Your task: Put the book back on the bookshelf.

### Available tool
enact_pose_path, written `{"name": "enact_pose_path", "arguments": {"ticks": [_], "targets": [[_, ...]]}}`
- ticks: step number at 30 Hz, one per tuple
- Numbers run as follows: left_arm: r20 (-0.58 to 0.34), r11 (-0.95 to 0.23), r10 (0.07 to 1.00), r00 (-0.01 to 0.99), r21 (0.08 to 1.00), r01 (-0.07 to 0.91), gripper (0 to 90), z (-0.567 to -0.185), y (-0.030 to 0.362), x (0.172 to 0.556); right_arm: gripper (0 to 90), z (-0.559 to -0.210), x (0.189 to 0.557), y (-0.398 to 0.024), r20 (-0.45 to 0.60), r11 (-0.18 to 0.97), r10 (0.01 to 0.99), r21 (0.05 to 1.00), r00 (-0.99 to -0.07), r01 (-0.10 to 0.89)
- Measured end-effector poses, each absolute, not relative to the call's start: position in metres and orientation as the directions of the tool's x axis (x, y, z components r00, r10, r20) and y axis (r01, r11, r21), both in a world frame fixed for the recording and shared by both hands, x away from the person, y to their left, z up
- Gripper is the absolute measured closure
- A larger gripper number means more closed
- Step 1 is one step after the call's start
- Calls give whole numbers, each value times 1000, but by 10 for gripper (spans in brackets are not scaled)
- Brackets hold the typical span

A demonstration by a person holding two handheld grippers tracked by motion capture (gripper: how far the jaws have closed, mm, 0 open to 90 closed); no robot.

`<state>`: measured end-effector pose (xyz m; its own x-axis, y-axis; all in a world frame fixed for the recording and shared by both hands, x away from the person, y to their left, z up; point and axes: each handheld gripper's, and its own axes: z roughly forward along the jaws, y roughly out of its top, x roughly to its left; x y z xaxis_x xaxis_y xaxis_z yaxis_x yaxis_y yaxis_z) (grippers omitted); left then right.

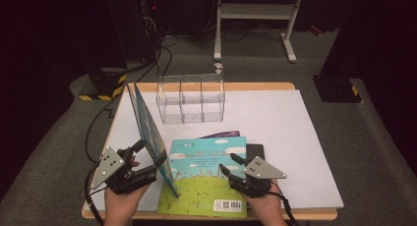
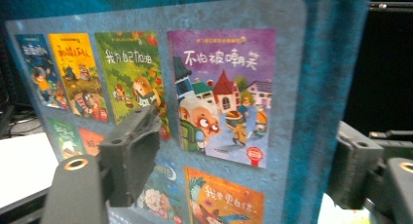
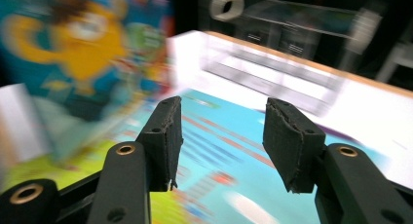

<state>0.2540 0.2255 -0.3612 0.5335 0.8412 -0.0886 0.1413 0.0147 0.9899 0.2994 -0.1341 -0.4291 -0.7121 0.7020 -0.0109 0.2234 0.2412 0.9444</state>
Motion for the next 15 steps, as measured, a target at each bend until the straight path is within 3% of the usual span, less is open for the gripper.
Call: {"name": "enact_pose_path", "arguments": {"ticks": [8,15], "targets": [[-78,10,850,520,991,132,423,-358,243,243,488,-443,313,-191,48,153,783,951,-620,268],[-23,-35,896,443,992,123,571,-355,264,228,488,-447,325,-196,67,139,794,948,-604,287]]}}
